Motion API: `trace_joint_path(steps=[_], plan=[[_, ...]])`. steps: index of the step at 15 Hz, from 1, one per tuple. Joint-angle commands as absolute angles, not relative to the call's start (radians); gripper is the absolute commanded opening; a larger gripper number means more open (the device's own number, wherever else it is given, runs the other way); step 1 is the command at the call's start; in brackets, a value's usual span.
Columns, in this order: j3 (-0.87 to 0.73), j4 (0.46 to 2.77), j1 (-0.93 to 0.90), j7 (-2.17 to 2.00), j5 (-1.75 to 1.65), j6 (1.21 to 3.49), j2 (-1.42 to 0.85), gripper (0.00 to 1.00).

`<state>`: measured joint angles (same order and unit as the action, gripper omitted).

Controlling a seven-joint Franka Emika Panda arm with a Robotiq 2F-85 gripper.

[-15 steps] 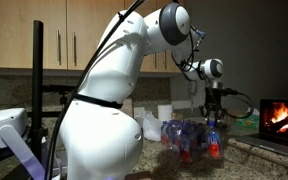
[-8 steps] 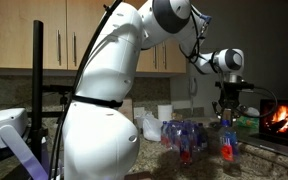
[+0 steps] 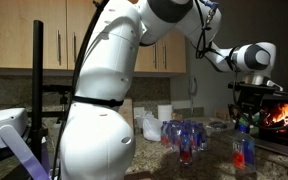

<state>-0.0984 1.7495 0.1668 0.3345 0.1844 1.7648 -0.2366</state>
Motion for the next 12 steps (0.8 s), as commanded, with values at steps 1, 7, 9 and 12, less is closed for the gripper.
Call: trace_joint_path(steps=[1,7,9,12], plan=[[-0.109,1.81,0.182,0.352,0.17,1.795,-0.168,0.15],[-0.11,1.765,0.181,0.337,0.18,1.773,-0.203,0.38],[-0.11,1.766,0.181,0.337,0.18,1.773,-0.203,0.38],[-0.115,1.748,0.188,0.356,0.172,1.765,-0.218,0.15]])
